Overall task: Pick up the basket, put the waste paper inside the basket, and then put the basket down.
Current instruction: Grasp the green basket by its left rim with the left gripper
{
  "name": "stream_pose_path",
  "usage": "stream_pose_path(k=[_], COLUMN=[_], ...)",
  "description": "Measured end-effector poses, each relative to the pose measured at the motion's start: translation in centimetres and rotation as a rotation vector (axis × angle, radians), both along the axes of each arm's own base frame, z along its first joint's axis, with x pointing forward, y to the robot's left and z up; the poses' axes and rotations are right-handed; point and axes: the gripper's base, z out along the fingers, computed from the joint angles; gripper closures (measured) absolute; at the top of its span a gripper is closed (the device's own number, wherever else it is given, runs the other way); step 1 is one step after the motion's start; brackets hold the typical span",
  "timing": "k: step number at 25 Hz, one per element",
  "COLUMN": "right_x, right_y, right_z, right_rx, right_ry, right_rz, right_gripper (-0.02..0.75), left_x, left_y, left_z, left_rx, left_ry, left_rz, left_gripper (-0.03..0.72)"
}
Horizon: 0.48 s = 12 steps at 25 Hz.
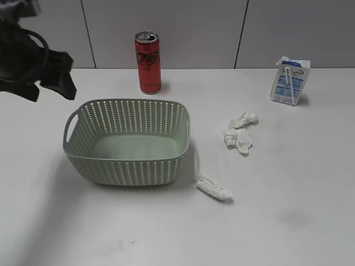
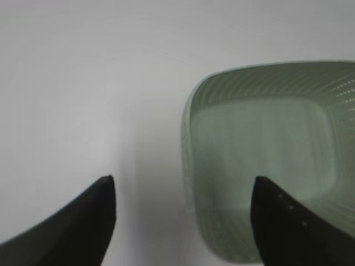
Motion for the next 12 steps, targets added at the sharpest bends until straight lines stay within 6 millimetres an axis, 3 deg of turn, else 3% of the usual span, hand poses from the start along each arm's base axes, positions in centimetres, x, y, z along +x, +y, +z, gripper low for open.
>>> stream_pose_path(k=[6,12], right_x=[0.0,0.0], right_y=[0.0,0.0], right_z=[0.0,0.0], right_rx=[0.0,0.0], right_ry=[0.0,0.0], right_rz=[0.0,0.0], right_gripper=[0.309,0.309], left_x=[4.3,5.2], left_y=[-2.4,-2.7], left_z=[-6.4,-10.7], left_rx=[0.09,0.133], left_ry=[0.201,0.335], left_rz=[0.021,0.028], left_gripper=[0.113,0.134])
